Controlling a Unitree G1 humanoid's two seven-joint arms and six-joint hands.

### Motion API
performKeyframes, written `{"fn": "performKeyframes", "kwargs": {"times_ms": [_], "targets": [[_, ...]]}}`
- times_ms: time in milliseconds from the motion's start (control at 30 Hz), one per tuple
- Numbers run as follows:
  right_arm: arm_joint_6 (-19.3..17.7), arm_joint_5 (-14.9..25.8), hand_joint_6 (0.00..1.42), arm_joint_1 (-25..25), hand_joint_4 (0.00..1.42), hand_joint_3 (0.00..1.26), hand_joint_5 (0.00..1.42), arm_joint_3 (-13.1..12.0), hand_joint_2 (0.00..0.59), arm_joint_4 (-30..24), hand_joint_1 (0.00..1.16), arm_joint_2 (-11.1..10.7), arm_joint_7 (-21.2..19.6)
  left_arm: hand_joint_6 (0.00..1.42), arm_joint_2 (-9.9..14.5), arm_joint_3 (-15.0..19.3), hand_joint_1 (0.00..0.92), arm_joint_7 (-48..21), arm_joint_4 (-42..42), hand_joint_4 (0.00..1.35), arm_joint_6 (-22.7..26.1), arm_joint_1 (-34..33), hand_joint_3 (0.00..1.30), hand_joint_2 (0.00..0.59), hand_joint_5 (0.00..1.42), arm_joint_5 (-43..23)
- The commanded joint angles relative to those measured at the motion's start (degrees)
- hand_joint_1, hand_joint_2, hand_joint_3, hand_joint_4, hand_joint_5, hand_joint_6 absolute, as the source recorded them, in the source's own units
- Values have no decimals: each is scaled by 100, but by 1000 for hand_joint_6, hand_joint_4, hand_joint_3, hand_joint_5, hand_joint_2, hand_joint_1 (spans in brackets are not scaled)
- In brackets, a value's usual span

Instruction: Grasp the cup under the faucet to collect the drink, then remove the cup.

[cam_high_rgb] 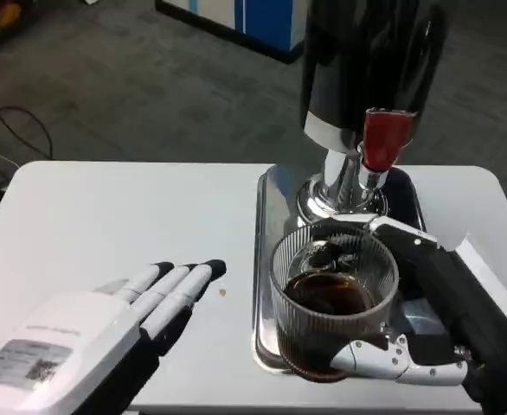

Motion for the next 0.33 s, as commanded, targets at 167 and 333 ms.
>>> {"fn": "performKeyframes", "kwargs": {"times_ms": [167,333], "targets": [[-72,64,1424,-112,1287,1073,1424,25,189,-69,802,0,-7,76,-44,98,0,-84,-144,0,-82,110,8,112,0,-42],[-61,62,1424,-123,1288,1073,1424,36,189,-67,802,3,-6,75,-40,118,0,-92,-144,0,-75,129,9,112,0,-61]]}}
